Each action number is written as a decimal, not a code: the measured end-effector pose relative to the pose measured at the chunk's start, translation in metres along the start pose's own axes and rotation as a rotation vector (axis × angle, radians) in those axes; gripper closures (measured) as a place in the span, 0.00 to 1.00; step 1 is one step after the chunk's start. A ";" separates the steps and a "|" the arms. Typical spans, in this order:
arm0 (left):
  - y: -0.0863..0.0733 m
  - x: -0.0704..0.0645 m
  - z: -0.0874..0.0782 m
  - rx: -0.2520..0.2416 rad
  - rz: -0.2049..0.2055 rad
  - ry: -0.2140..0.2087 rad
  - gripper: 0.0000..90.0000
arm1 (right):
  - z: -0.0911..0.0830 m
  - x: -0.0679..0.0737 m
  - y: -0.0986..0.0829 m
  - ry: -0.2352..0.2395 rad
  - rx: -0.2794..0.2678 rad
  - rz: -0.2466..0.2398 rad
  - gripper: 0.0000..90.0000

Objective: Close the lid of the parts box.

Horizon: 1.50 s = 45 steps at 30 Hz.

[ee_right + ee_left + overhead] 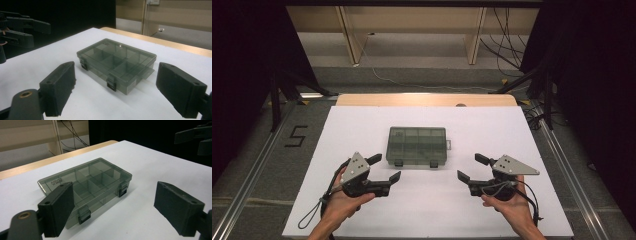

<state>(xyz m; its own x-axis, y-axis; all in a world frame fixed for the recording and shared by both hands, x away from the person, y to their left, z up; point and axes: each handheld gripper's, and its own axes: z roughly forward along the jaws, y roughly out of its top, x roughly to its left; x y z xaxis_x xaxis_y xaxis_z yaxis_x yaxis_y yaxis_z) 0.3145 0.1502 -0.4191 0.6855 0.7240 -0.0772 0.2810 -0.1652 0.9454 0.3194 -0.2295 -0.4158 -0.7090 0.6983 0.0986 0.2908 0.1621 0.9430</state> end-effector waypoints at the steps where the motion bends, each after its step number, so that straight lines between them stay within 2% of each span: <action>1: 0.000 -0.001 -0.001 0.002 -0.005 0.002 0.17 | 0.000 0.001 -0.001 0.003 -0.015 0.004 0.19; 2: 0.000 -0.001 -0.001 0.001 0.004 -0.002 0.17 | 0.000 0.001 -0.001 -0.006 -0.024 0.001 0.19; 4: 0.000 -0.001 -0.003 -0.003 0.006 0.000 0.17 | -0.003 0.002 -0.001 0.005 -0.004 0.000 0.19; 5: 0.000 -0.002 -0.004 -0.005 0.007 0.000 0.18 | -0.003 0.003 -0.001 -0.005 -0.021 -0.005 0.19; 6: 0.000 -0.002 -0.004 -0.004 0.009 0.001 0.17 | -0.005 0.003 -0.001 0.002 -0.005 -0.010 0.19; 10: -0.002 -0.003 -0.005 0.000 0.008 0.005 0.18 | -0.005 0.008 -0.002 0.003 -0.031 -0.011 0.18; 11: -0.002 -0.004 -0.005 -0.003 0.003 0.002 0.18 | -0.008 0.008 -0.002 -0.003 -0.013 -0.026 0.18; 13: -0.002 -0.005 -0.007 -0.002 0.009 0.004 0.18 | -0.009 0.011 -0.003 -0.005 -0.022 -0.027 0.18; 14: -0.002 -0.006 -0.008 -0.006 0.009 0.002 0.18 | -0.009 0.013 -0.003 0.013 -0.030 -0.019 0.18; 15: -0.002 -0.007 -0.009 -0.010 -0.001 0.001 0.18 | -0.010 0.013 -0.003 0.001 -0.026 -0.030 0.18; 16: -0.002 -0.008 -0.010 -0.012 0.010 0.002 0.18 | -0.011 0.014 -0.004 0.013 -0.013 -0.030 0.18; 17: -0.002 -0.009 -0.011 -0.014 0.005 0.004 0.18 | -0.011 0.014 -0.004 0.015 -0.017 -0.044 0.18; 19: -0.003 -0.010 -0.012 -0.014 0.011 -0.001 0.18 | -0.011 0.015 -0.005 0.014 -0.041 -0.029 0.18; 20: -0.004 -0.012 -0.013 -0.011 0.001 0.002 0.18 | -0.013 0.015 -0.005 0.000 -0.030 -0.035 0.18; 21: -0.004 -0.012 -0.013 -0.010 0.015 -0.003 0.18 | -0.014 0.016 -0.005 -0.007 -0.029 -0.030 0.18; 25: -0.004 -0.013 -0.012 -0.016 0.004 0.002 0.18 | -0.017 0.017 -0.006 0.003 -0.016 -0.035 0.18; 28: -0.004 -0.014 -0.013 -0.022 0.003 0.003 0.18 | -0.017 0.018 -0.006 -0.005 -0.034 -0.038 0.18; 32: -0.003 -0.012 -0.013 -0.028 0.011 0.003 0.18 | -0.018 0.017 -0.005 0.002 -0.024 -0.043 0.18; 33: -0.003 -0.013 -0.013 -0.033 -0.008 0.010 0.17 | -0.017 0.017 -0.005 0.008 -0.023 -0.041 0.18; 36: -0.003 -0.010 -0.013 -0.036 0.005 0.010 0.18 | -0.016 0.015 -0.005 0.009 -0.050 -0.058 0.18; 38: -0.003 -0.009 -0.012 -0.034 0.009 0.009 0.17 | -0.017 0.016 -0.005 -0.006 -0.038 -0.047 0.18; 39: -0.003 -0.010 -0.012 -0.036 0.004 0.010 0.17 | -0.017 0.016 -0.005 -0.015 -0.050 -0.047 0.18; 43: -0.003 -0.011 -0.011 -0.029 0.001 0.007 0.17 | -0.017 0.016 -0.005 -0.001 -0.043 -0.036 0.18; 45: -0.003 -0.011 -0.011 -0.030 0.004 0.007 0.17 | -0.017 0.016 -0.005 -0.011 -0.040 -0.037 0.18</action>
<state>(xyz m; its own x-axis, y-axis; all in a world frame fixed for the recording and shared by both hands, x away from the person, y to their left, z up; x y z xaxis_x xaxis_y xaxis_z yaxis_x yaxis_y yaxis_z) 0.2986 0.1501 -0.4177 0.6819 0.7279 -0.0716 0.2582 -0.1480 0.9547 0.2957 -0.2311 -0.4130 -0.7120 0.6996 0.0598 0.2380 0.1604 0.9579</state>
